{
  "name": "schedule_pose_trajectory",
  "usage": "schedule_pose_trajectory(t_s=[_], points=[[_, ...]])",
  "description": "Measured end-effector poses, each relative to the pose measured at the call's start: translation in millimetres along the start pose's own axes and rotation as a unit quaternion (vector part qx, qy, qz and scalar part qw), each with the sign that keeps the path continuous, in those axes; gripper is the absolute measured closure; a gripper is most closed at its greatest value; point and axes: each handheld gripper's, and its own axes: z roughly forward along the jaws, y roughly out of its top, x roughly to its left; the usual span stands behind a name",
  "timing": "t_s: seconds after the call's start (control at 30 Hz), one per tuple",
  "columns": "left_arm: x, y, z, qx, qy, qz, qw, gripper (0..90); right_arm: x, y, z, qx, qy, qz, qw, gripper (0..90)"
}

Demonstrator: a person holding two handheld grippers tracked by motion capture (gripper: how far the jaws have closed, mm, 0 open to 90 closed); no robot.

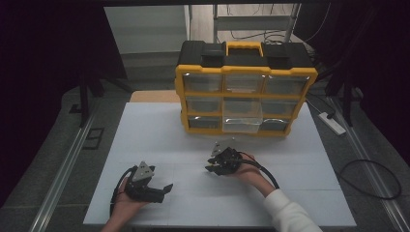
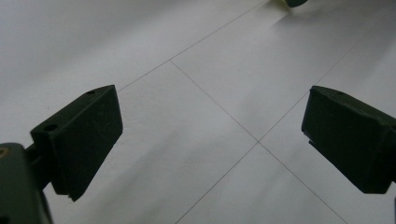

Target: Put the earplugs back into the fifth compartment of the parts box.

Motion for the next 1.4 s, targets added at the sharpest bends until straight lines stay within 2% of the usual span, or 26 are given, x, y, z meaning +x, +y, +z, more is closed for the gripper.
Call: schedule_pose_trajectory(t_s=[0.3, 0.5, 0.7, 1.2, 1.4], points=[[-0.3, 0.1, 0.4, 0.0, 0.0, 0.0, 1.0, 5.3, 5.8, 2.4, -24.7, -0.047, -0.024, 0.008, 0.9986, 69.6], [-0.6, 0.2, 0.6, 0.0, 0.001, 0.001, 1.0, 5.3, 8.9, -1.3, -41.2, -0.077, -0.036, 0.019, 0.9962, 69.6], [-0.6, 0.2, 0.8, 0.001, 0.001, 0.001, 1.0, 5.3, 10.3, -3.3, -57.1, -0.105, -0.04, 0.029, 0.9933, 69.6], [-0.6, 0.2, 1.0, 0.001, 0.001, 0.003, 1.0, 5.2, 16.5, 2.4, -82.6, -0.151, -0.049, 0.029, 0.9869, 69.7], [-0.5, 0.2, 1.1, 0.0, 0.001, 0.001, 1.0, 5.2, 15.7, 5.7, -94.6, -0.175, -0.053, 0.035, 0.9826, 69.7]])
